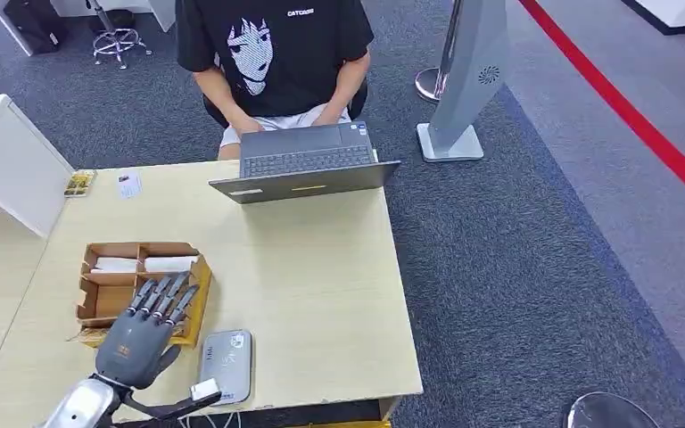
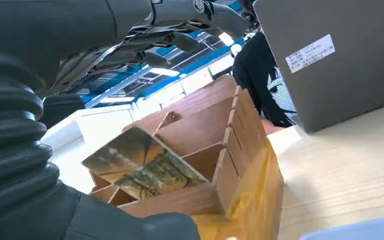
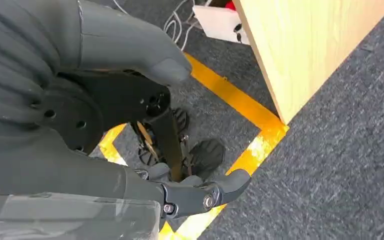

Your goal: Pass the card to the sensor for recognition and then transmit it.

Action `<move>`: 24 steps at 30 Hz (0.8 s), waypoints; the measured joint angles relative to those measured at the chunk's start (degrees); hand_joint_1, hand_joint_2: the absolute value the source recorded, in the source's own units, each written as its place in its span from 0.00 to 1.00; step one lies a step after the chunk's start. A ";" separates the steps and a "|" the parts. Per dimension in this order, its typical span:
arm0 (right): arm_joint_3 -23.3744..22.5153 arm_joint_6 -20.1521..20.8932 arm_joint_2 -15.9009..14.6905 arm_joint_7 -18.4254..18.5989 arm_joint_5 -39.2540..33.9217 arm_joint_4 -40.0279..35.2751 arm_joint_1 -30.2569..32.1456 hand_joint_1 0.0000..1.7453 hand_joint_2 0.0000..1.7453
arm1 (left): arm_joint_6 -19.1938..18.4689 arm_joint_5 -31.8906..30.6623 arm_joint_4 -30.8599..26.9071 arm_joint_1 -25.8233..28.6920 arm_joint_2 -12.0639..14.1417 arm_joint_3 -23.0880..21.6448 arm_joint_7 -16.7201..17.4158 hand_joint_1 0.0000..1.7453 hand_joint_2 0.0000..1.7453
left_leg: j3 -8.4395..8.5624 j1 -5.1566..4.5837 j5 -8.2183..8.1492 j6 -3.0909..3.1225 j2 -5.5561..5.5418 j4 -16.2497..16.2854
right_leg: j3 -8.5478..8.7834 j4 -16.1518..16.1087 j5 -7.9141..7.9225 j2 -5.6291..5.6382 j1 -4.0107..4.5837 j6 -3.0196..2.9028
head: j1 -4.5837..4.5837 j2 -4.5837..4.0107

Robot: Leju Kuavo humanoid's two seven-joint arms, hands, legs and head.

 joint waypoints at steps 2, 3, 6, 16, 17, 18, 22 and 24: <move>0.00 0.09 0.00 -0.04 0.04 -0.17 0.25 0.00 1.00 | 0.00 0.00 -0.15 0.38 0.20 0.09 0.02 0.00 1.00 | 0.00 0.00 0.00 0.00 0.00 0.00 | 0.00 0.00 -0.02 0.00 0.00 0.00 | 0.02 0.00; 0.00 0.11 0.00 -0.04 0.09 -0.24 0.31 0.00 1.00 | 0.00 0.00 -0.17 0.50 0.24 0.15 0.05 0.00 1.00 | 0.00 0.00 0.00 0.00 0.00 -0.01 | 0.00 0.00 -0.02 0.00 0.00 0.00 | 0.02 0.00; 0.00 0.09 0.00 -0.02 0.42 -0.46 0.38 0.00 1.00 | -0.02 0.00 -0.26 0.83 0.44 0.55 0.07 0.00 1.00 | 0.00 0.00 0.00 0.00 0.00 -0.01 | 0.00 0.00 -0.02 -0.01 0.00 -0.01 | 0.00 0.00; 0.00 0.11 -0.02 0.63 1.79 -0.72 0.47 0.00 1.00 | 1.27 -0.28 -1.27 1.71 0.20 1.62 0.02 0.00 1.00 | 0.00 0.00 0.00 0.00 -0.01 -0.01 | 0.00 0.00 -0.02 -0.02 0.00 -0.01 | 0.02 0.00; 0.00 0.26 -0.02 0.98 2.07 -0.72 0.38 0.00 1.00 | 1.40 -0.37 -1.40 1.71 0.07 1.79 0.02 0.00 1.00 | 0.00 0.00 0.00 0.00 -0.01 -0.01 | 0.00 0.00 -0.02 -0.02 0.00 -0.01 | 0.02 0.00; 0.00 0.26 -0.07 1.11 2.30 -0.72 0.26 0.00 1.00 | 1.42 -0.41 -1.53 1.71 -0.07 1.88 0.02 0.00 1.00 | 0.00 0.00 0.00 0.00 -0.01 -0.01 | 0.00 0.00 -0.02 -0.02 0.00 -0.01 | 0.02 0.00; 0.00 0.28 -0.11 1.40 2.38 -0.72 -0.10 0.00 1.00 | 1.48 -0.61 -1.68 1.68 -0.37 2.21 0.02 0.00 1.00 | 0.00 0.00 0.00 0.00 -0.01 -0.01 | 0.00 0.00 -0.02 -0.02 0.00 -0.01 | 0.02 0.00; 0.00 0.29 -0.15 1.46 2.40 -0.72 -0.13 0.00 1.00 | 1.48 -0.61 -1.73 1.67 -0.48 2.30 0.02 0.00 1.00 | 0.00 0.00 0.00 0.00 -0.01 -0.01 | 0.00 0.00 -0.02 -0.03 0.00 -0.01 | 0.02 0.00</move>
